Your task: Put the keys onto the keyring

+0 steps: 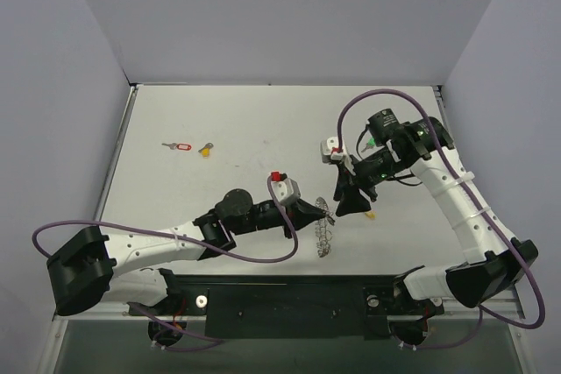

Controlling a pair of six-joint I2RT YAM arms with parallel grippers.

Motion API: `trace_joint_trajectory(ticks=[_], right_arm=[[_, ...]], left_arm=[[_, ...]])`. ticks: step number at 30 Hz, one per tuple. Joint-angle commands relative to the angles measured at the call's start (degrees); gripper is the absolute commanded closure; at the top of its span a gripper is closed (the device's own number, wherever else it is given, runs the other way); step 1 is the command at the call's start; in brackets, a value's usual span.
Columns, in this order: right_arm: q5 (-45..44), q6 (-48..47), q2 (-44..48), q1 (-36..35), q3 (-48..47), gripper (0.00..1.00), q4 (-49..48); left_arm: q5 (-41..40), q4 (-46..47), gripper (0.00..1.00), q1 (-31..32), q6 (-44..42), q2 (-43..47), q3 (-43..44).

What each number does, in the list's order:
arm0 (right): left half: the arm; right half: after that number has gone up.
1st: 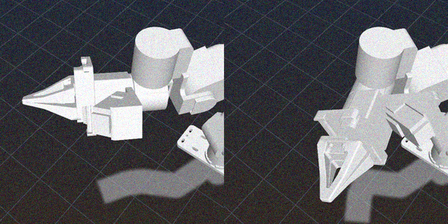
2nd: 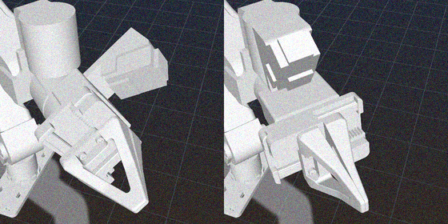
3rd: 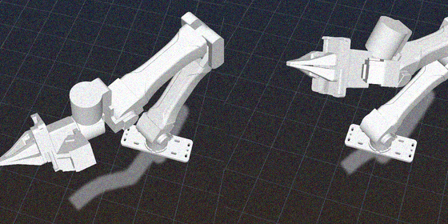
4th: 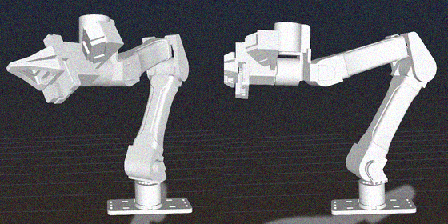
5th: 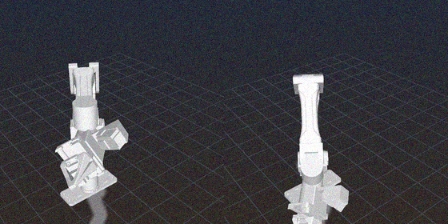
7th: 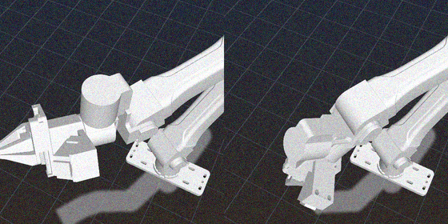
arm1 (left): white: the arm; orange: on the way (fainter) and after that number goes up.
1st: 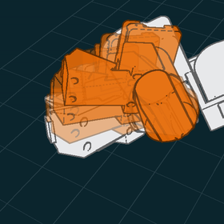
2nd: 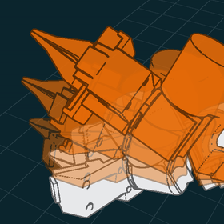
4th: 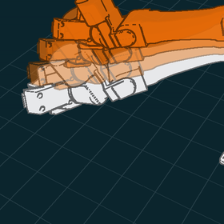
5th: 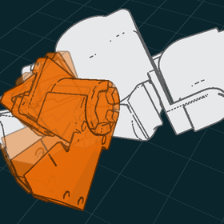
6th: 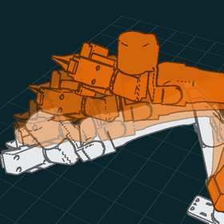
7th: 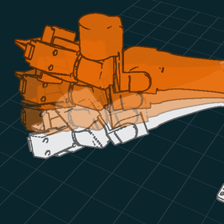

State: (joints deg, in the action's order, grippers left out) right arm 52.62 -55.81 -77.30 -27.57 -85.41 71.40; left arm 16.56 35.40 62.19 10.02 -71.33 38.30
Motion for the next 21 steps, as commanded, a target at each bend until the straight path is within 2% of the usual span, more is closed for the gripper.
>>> trace_joint_trajectory(ticks=[1, 7, 21], right_arm=[[11.95, -2.19, 2.59, 5.59, -0.12, 0.6, 3.22], [16.46, -2.99, 2.94, 6.74, 1.73, 0.61, 2.52], [20.68, 3.34, 2.76, 7.89, 2.52, 0.63, -1.61]], left_arm=[[-4.16, 19.49, 1.0, 0.21, 6.14, 2.86, -4.9], [-4.78, 32.88, 1.0, 0.21, 10.54, 1.02, -9.21], [-1.0, 43.35, 1.0, -0.41, 13.18, -2.58, -10.18]])
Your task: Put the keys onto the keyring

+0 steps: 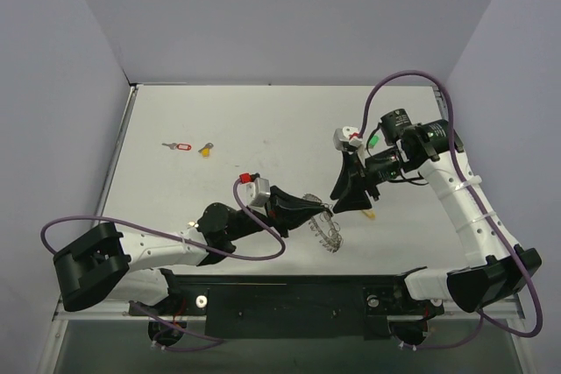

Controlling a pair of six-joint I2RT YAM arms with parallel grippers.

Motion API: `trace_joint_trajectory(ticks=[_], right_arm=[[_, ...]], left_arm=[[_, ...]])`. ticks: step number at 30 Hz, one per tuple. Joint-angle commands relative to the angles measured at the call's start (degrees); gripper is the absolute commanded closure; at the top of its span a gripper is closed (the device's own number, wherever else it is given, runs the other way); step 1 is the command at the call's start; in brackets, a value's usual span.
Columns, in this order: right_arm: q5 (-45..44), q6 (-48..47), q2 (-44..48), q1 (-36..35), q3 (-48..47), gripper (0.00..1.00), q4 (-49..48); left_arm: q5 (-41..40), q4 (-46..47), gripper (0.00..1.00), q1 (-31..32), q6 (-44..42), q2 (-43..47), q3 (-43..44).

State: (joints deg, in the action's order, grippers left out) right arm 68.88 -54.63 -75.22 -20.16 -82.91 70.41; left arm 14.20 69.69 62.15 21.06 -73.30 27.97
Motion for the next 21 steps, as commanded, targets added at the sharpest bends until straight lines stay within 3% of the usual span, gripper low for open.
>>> trace_joint_trajectory(ticks=[1, 7, 21], right_arm=[[4.68, 3.29, 0.86, 0.48, 0.29, 0.63, -1.67], [5.21, 6.03, 0.95, 0.39, 1.18, 0.78, -4.05], [3.36, 9.63, 2.97, 0.12, 3.55, 0.74, -8.01]], left_arm=[[1.45, 9.76, 1.0, -0.45, 2.32, -0.97, 0.16], [1.28, 10.47, 1.0, -0.54, 2.85, -1.5, 0.51], [-0.05, 8.97, 1.0, -0.98, 2.41, -0.36, -0.02]])
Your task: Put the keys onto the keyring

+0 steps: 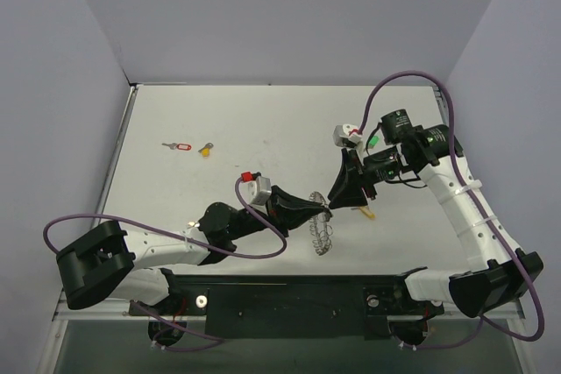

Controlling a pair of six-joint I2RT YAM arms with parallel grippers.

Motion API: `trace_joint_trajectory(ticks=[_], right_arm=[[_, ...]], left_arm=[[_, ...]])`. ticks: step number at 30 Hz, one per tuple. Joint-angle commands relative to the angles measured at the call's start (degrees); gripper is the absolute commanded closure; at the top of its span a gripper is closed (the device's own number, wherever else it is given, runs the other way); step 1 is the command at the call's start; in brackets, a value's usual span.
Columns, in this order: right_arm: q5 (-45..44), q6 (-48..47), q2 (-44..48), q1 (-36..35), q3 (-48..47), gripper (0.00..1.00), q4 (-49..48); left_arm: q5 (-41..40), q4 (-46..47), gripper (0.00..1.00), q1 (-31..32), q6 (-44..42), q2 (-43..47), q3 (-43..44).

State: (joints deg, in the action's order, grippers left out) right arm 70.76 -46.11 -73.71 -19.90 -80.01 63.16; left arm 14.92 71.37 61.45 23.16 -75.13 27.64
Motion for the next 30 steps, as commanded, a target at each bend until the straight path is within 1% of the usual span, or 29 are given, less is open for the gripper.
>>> trace_joint_trajectory(ticks=[1, 18, 20, 21, 25, 26, 30], right_arm=[[1.4, 1.19, 1.38, -0.31, 0.64, 0.74, -0.75], [-0.54, 0.58, 2.17, -1.28, 1.96, 0.78, -1.46], [-0.28, 0.49, 2.08, -1.19, 1.87, 0.8, -1.28], [-0.1, 0.49, 1.99, -1.28, 1.96, 0.84, -1.28], [0.08, 0.23, 1.99, -1.81, 1.96, 0.91, -1.37], [-0.01, 0.14, 1.91, -1.81, 2.05, 0.94, -1.19], [0.08, -0.21, 2.17, -1.81, 2.31, 0.99, -1.19]], left_arm=[[-0.77, 7.2, 1.0, -0.28, 0.31, 1.48, 0.22], [-0.59, 6.94, 1.0, -1.07, 0.49, 2.8, -0.13], [-0.42, 7.02, 1.0, -1.07, 0.57, 2.8, -0.22], [-0.24, 7.02, 1.0, -0.98, 0.66, 2.8, -0.22], [-0.06, 7.11, 1.0, -1.16, 0.83, 2.8, -0.04], [0.02, 7.11, 1.0, -1.16, 0.84, 2.8, -0.13], [0.29, 7.37, 1.0, -1.42, 0.92, 3.15, -0.22]])
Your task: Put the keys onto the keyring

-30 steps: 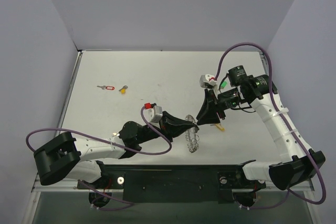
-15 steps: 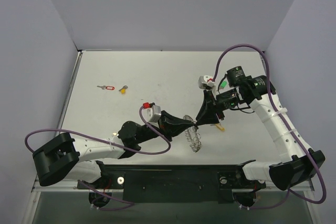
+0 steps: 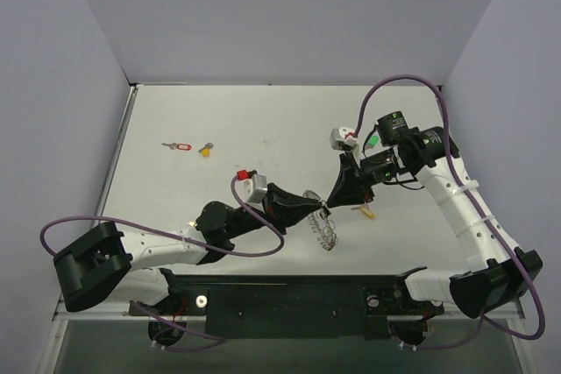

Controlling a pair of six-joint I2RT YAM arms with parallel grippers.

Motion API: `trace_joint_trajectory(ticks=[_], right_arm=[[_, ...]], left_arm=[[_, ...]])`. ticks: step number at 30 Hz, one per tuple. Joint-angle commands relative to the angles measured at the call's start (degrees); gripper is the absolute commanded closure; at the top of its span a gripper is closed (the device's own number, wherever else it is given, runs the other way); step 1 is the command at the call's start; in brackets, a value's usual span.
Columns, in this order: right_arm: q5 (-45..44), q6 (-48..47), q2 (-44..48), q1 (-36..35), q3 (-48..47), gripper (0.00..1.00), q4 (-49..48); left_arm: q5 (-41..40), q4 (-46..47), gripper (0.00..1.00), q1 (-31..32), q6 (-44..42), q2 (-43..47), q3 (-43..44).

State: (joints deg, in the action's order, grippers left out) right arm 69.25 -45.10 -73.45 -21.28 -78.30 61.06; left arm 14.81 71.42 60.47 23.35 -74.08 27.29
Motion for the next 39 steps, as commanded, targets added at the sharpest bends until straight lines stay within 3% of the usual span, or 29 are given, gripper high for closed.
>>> trace_joint_trajectory(ticks=[1, 21, 24, 27, 31, 35, 39], right_arm=[[1.41, -1.48, 1.99, -0.52, 0.78, 0.99, 0.99], [-5.0, -0.52, 0.85, -4.12, 0.96, 1.0, 0.12], [-5.01, 1.59, 0.85, -3.95, 0.43, 0.91, -1.11], [-3.17, 2.21, 1.55, -2.63, -0.45, 0.76, -0.94], [-0.88, 1.07, 2.52, -0.96, -1.41, 0.67, 0.2], [2.11, -3.93, 2.7, -1.13, -0.71, 0.61, 2.22], [4.39, -16.29, 1.29, -1.66, -1.15, 0.6, 9.23]], left_arm=[[0.4, 7.33, 1.0, -0.61, 0.99, 2.19, 0.13], [3.82, 9.62, 1.0, -2.64, 4.24, 2.98, -0.13], [5.05, 9.79, 1.0, -2.98, 4.86, 2.54, -0.13], [5.93, 9.88, 1.0, -2.99, 5.65, 2.19, -0.31], [7.16, 9.88, 1.0, -3.25, 6.44, 1.75, -0.31], [7.78, 10.23, 1.0, -3.16, 6.97, 1.23, 0.22], [7.78, 11.2, 1.0, -3.25, 7.49, 0.26, 0.75]])
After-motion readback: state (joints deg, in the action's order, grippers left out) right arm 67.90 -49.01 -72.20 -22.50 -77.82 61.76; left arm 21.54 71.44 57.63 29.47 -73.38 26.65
